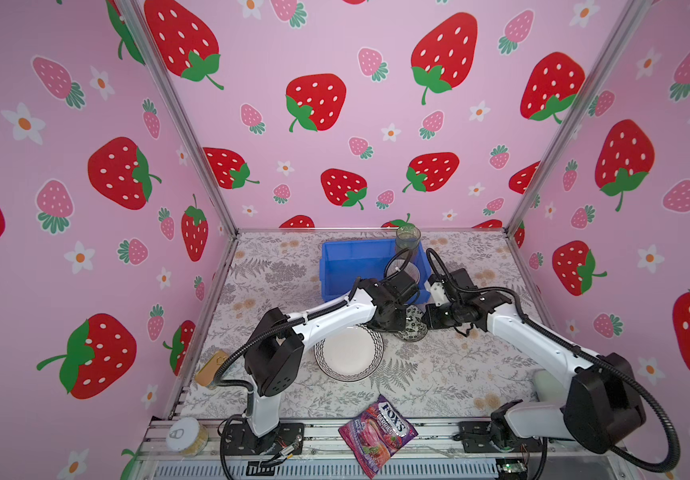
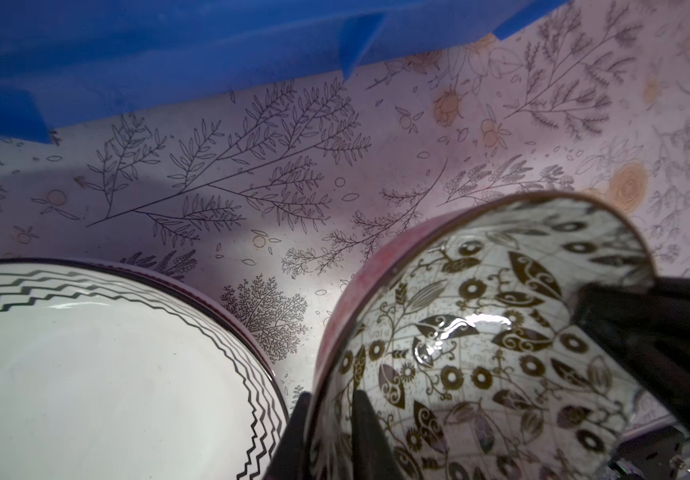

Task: Place the mixed dishes into the plastic bin
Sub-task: 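Close the left gripper on the leaf bowl rim while the right releases and withdraws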

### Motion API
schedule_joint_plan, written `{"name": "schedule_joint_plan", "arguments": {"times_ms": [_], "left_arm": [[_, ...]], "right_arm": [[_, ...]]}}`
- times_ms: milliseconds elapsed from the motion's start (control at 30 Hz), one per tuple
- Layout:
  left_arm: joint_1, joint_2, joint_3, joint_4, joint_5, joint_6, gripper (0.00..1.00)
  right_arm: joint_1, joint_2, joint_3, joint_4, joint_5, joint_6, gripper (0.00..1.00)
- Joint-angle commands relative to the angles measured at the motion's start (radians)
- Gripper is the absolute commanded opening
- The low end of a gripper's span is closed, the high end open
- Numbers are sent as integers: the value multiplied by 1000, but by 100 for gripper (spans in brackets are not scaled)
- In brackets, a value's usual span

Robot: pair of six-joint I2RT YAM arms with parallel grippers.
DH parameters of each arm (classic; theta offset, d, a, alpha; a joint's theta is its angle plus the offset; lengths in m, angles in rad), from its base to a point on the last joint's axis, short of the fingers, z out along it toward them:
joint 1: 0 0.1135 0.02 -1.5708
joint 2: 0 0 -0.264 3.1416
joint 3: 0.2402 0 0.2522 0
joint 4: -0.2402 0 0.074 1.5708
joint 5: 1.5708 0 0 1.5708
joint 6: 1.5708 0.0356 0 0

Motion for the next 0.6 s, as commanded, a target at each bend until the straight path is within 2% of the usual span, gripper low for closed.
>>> {"name": "schedule_joint_plan", "arguments": {"times_ms": [0, 67, 100, 400, 567], "left_arm": [[-9, 2, 29, -46, -33, -2, 12], [-8, -4, 23, -51, -40, -6, 7], [-9, -6, 18, -52, -45, -8, 0], [-9, -37, -8, -60, -66, -23, 0], [-9, -45, -3, -73, -72, -17, 0]], "right_arm": [[4, 16, 46, 10, -26, -30, 0], [4, 23, 52, 11, -29, -36, 0], [4, 27, 55, 11, -31, -39, 0], [3, 66, 90, 27, -67, -62, 0], [-5, 71, 103, 32, -94, -69, 19]]}}
